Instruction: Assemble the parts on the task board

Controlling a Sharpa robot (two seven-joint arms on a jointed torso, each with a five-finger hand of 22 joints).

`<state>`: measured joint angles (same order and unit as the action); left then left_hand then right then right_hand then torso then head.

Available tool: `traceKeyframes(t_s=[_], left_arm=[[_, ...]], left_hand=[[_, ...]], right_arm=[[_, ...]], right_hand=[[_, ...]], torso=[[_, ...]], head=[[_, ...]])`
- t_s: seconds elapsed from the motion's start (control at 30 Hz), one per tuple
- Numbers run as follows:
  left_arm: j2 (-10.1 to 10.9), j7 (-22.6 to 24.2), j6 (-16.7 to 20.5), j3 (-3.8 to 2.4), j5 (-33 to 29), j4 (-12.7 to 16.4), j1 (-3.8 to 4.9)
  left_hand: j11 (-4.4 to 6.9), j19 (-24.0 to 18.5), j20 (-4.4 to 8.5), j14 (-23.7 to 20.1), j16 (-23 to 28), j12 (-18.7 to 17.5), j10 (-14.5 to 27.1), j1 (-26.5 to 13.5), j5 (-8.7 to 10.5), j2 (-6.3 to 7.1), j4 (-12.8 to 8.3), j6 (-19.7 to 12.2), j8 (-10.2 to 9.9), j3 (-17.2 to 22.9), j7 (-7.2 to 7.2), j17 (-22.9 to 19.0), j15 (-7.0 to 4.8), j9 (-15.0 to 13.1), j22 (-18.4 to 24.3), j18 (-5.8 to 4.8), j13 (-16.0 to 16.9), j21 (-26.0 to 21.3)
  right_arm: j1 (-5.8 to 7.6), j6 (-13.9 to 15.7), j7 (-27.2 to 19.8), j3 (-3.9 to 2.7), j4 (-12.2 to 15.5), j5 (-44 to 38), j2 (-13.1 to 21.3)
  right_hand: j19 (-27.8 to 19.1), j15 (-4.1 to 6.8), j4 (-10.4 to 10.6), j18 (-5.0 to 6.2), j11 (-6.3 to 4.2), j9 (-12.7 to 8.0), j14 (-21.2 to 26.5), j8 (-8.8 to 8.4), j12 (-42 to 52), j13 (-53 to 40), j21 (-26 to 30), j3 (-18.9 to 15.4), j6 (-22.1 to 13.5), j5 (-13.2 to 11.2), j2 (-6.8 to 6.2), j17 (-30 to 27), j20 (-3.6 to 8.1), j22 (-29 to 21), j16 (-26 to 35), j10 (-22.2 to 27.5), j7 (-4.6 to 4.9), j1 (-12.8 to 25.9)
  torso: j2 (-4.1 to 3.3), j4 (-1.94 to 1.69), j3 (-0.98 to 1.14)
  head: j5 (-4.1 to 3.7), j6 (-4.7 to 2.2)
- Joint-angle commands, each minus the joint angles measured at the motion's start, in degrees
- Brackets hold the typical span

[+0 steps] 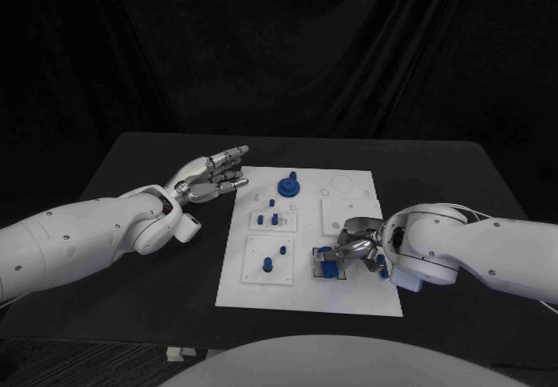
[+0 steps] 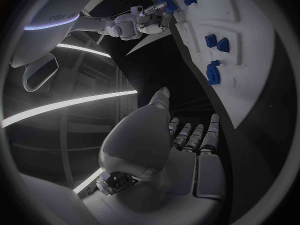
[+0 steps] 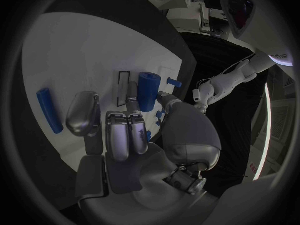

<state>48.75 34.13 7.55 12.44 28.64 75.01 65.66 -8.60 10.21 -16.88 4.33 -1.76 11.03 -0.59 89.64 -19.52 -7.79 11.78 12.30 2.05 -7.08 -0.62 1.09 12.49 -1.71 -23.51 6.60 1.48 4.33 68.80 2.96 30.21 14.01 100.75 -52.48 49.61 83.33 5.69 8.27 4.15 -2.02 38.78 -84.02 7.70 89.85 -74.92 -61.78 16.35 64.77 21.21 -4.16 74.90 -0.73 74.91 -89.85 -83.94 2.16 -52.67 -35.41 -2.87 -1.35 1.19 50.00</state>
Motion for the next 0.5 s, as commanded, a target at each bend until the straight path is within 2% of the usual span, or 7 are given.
traceKeyframes(t_s=[0.03,0.2,0.3,0.37,0.5], left_arm=[[-0.2,0.5,-0.7,-0.06,-0.3,0.1,-0.12],[-0.2,0.4,-0.7,-0.06,-0.3,0.1,-0.21],[-0.1,0.4,-0.8,-0.06,-0.3,0.1,-0.24],[-0.1,0.3,-0.8,-0.06,-0.3,0.1,-0.26],[0.0,0.3,-0.8,-0.06,-0.3,0.2,-0.29]], left_hand=[[-0.31,0.2,-0.01,0.3,-0.2,0.3,0.1,-0.1,-0.25,-0.47,-0.3,0.0,-0.1,-0.1,-0.42,0.1,0.30,-0.1,0.0,-1.11,0.1,0.2],[-0.35,0.2,-0.01,0.3,-0.3,0.3,0.1,-0.1,-0.24,-0.49,-0.3,0.0,-0.1,-0.1,-0.45,0.1,0.36,-0.1,0.1,-1.15,0.1,0.2],[-0.35,0.2,-0.01,0.3,-0.3,0.3,0.1,-0.1,-0.24,-0.49,-0.3,0.0,-0.1,-0.1,-0.45,0.1,0.36,-0.1,0.1,-1.15,0.1,0.2],[-0.35,0.2,-0.01,0.3,-0.3,0.3,0.1,-0.1,-0.24,-0.49,-0.3,0.0,-0.1,-0.1,-0.45,0.1,0.36,-0.1,0.1,-1.15,0.1,0.2],[-0.35,0.2,-0.01,0.3,-0.3,0.3,0.1,-0.1,-0.24,-0.49,-0.3,0.0,-0.1,-0.1,-0.45,0.1,0.36,-0.1,0.1,-1.15,0.1,0.2]], right_arm=[[-0.31,-2.2,1.6,0.16,-0.2,-1.0,0.0],[-0.32,-2.1,1.7,0.16,-0.3,-1.2,-0.1],[-0.33,-1.7,1.6,0.16,-0.4,-1.2,-0.1],[-0.33,-1.3,1.4,0.16,-0.4,-1.2,-0.1],[-0.34,-0.6,1.2,0.16,-0.5,-1.2,-0.1]], right_hand=[[-0.1,-0.53,0.5,1.12,0.51,-0.2,-6.0,-0.53,0.2,-15.1,0.6,-1.1,0.1,-2.2,0.24,15.1,-0.37,8.0,-0.1,-6.1,0.18,0.3],[-0.2,-0.72,3.0,1.25,0.65,-0.3,-6.0,-0.97,0.2,-15.1,1.5,-4.8,0.1,-12.3,0.32,15.1,-0.54,7.8,-0.1,-6.1,0.32,3.3],[-0.3,-0.77,5.0,1.33,0.67,-0.2,-6.0,-1.07,0.2,-15.1,2.0,-6.9,0.1,-15.0,0.57,15.1,-0.58,7.7,-0.1,-6.1,0.37,5.4],[-0.3,-0.80,6.3,1.36,0.68,-0.2,-6.0,-1.18,0.2,-15.1,2.3,-8.3,0.0,-15.6,0.94,15.1,-0.62,7.7,-0.1,-6.1,0.40,6.4],[-0.3,-0.80,6.8,1.38,0.70,-0.2,-6.0,-1.21,0.2,-15.1,2.5,-8.8,0.0,-15.7,1.27,15.1,-0.63,7.6,-0.1,-6.1,0.41,6.7]], torso=[[0.04,0.02,-0.03],[0.00,0.02,0.01],[0.04,0.08,-0.01],[0.05,0.09,-0.01],[0.02,0.13,-0.02]], head=[[0.00,0.00],[-0.01,0.00],[0.13,0.00],[0.19,0.00],[0.29,0.00]])
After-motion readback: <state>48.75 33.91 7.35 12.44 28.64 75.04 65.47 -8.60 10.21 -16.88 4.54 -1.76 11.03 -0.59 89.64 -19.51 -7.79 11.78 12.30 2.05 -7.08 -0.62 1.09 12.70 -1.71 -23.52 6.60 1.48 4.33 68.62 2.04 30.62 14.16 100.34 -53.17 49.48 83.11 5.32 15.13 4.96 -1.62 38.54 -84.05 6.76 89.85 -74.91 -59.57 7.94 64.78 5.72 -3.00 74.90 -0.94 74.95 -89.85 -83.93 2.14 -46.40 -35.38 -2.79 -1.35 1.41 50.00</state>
